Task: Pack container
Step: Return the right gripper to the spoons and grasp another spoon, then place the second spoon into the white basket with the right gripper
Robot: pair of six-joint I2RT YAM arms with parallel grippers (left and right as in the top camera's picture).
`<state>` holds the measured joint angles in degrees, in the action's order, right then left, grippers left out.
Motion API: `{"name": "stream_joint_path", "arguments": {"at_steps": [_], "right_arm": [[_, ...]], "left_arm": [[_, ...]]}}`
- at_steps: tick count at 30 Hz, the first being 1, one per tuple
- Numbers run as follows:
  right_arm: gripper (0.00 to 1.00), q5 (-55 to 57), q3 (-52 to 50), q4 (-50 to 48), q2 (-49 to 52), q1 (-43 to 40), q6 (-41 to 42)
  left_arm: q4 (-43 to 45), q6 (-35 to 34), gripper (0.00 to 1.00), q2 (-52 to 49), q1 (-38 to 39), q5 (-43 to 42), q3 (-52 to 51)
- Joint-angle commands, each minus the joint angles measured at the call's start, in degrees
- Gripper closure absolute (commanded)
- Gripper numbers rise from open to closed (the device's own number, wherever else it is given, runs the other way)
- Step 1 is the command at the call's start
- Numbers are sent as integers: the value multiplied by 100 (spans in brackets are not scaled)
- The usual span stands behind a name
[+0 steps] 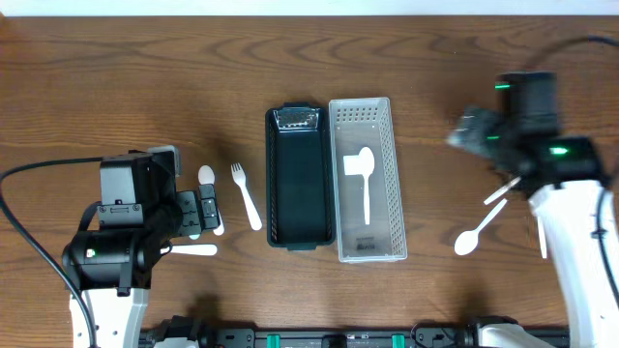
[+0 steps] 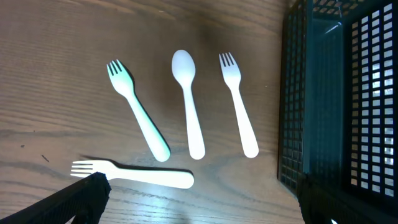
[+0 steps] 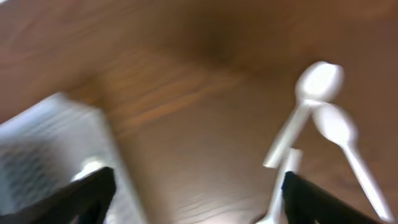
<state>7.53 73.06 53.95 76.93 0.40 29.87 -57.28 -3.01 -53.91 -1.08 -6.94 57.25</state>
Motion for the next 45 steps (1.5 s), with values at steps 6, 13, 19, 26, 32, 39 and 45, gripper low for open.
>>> {"name": "stream_joint_path", "arguments": {"at_steps": [6, 13, 19, 26, 32, 39, 45], "right_arm": [[1, -223, -118, 31, 1104, -1759, -190], [1, -439, -118, -201, 2199, -2103, -337], [1, -481, -118, -457, 2791, -2100, -337], [1, -632, -118, -719, 3248, -2096, -339], [1, -702, -118, -826, 3467, -2090, -387], [1, -699, -118, -863, 3676, -2059, -424], [1, -715, -122, -944, 3906, -2057, -470]], "left_arm": [[-37, -31, 2, -2, -24, -11, 98], [-42, -31, 2, -2, -24, -11, 98], [-50, -33, 2, -2, -24, -13, 98], [-55, -33, 2, -2, -24, -11, 98], [-55, -31, 2, -2, -24, -13, 98], [-55, -31, 2, -2, -24, -11, 98], [-55, -33, 2, -2, -24, -13, 98]]}}
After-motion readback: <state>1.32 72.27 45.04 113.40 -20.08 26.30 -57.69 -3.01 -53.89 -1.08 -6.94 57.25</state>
